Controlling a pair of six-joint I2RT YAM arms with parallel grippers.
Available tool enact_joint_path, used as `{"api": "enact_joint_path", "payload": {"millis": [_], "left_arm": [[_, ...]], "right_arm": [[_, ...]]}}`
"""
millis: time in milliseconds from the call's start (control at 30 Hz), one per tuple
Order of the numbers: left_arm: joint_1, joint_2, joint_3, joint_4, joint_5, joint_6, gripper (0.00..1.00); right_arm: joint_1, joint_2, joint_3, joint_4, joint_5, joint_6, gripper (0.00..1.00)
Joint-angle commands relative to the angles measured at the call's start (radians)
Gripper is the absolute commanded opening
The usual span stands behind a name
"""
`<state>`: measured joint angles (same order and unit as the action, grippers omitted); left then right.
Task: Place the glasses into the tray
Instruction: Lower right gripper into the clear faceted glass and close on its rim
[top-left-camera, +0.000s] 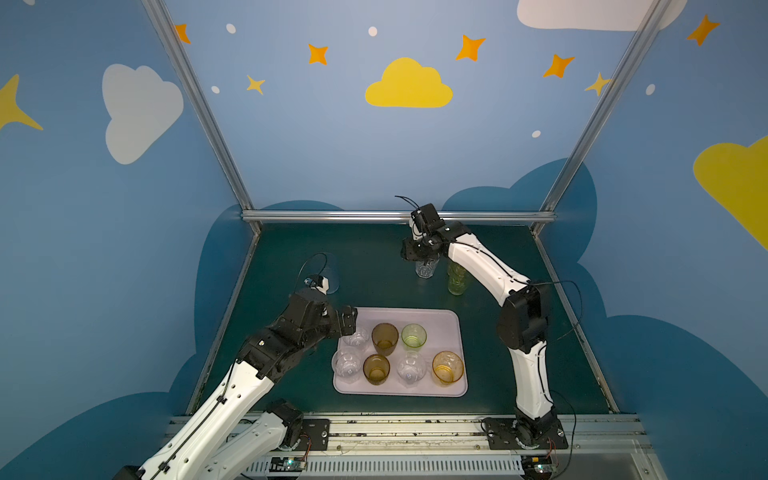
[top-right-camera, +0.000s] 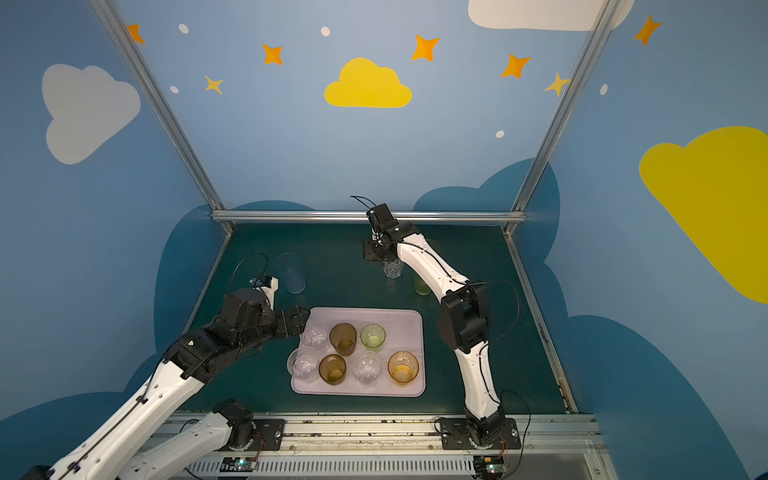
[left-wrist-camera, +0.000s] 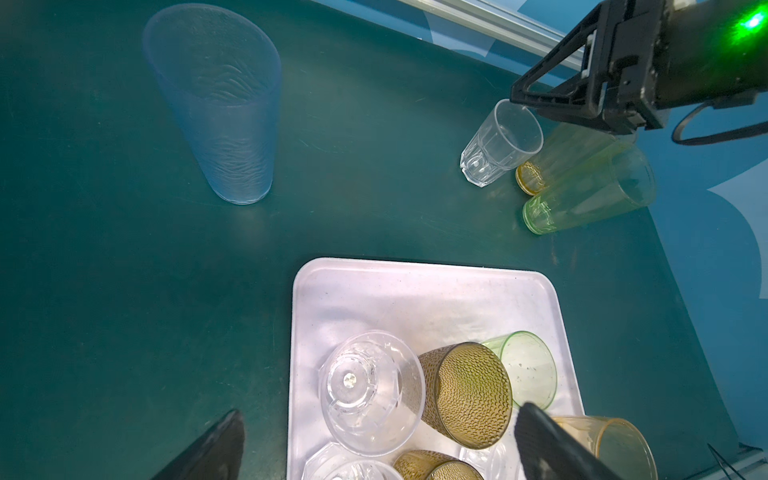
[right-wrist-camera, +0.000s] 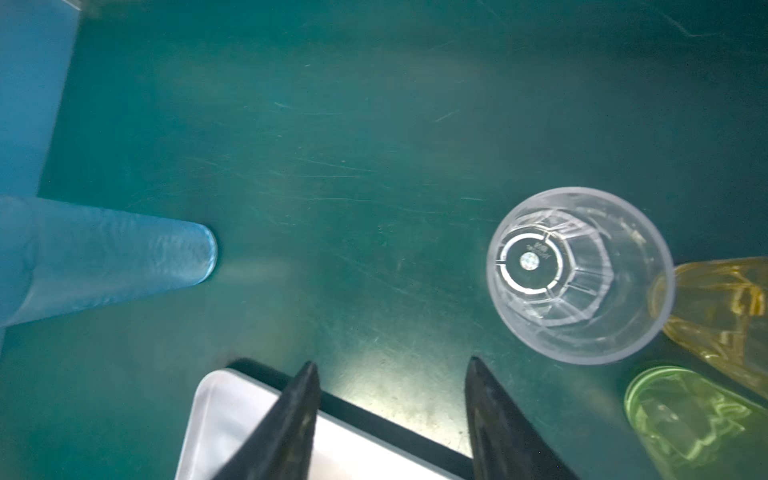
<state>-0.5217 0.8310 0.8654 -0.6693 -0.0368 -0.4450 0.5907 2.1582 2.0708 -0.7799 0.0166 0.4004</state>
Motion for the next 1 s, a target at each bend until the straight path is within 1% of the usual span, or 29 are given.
{"api": "enact_joint_path", "payload": {"millis": [0, 167, 300, 400, 500, 633, 767, 967], "left_arm": [[0.005, 0.009, 0.0, 0.007, 0.009, 0.007, 1.0], [0.006, 0.008, -0.001, 0.015, 0.029, 0.015, 1.0], [0.008, -0.002, -0.011, 0.024, 0.022, 0.012, 1.0], [0.009, -0.002, -0.011, 0.016, 0.004, 0.009, 1.0], [0.008, -0.003, -0.012, 0.014, -0.002, 0.007, 1.0], [0.01, 0.0, -0.012, 0.019, 0.003, 0.008, 1.0], [0.012, 0.005, -0.012, 0.021, 0.005, 0.009, 1.0], [0.018, 0.012, -0.012, 0.02, 0.006, 0.007, 1.0]], "right_arm": [[-0.014, 0.03, 0.034, -0.037, 0.035, -0.015, 0.53], [-0.028, 0.06, 0.045, -0.038, 0.038, -0.02, 0.52], [-0.035, 0.085, 0.056, -0.039, 0.049, -0.025, 0.45], [-0.04, 0.103, 0.068, -0.039, 0.05, -0.027, 0.43], [-0.04, 0.128, 0.088, -0.042, 0.058, -0.035, 0.39], [-0.045, 0.167, 0.124, -0.058, 0.068, -0.046, 0.37], [-0.046, 0.194, 0.145, -0.065, 0.079, -0.053, 0.32], [-0.049, 0.222, 0.169, -0.065, 0.083, -0.066, 0.29]]}}
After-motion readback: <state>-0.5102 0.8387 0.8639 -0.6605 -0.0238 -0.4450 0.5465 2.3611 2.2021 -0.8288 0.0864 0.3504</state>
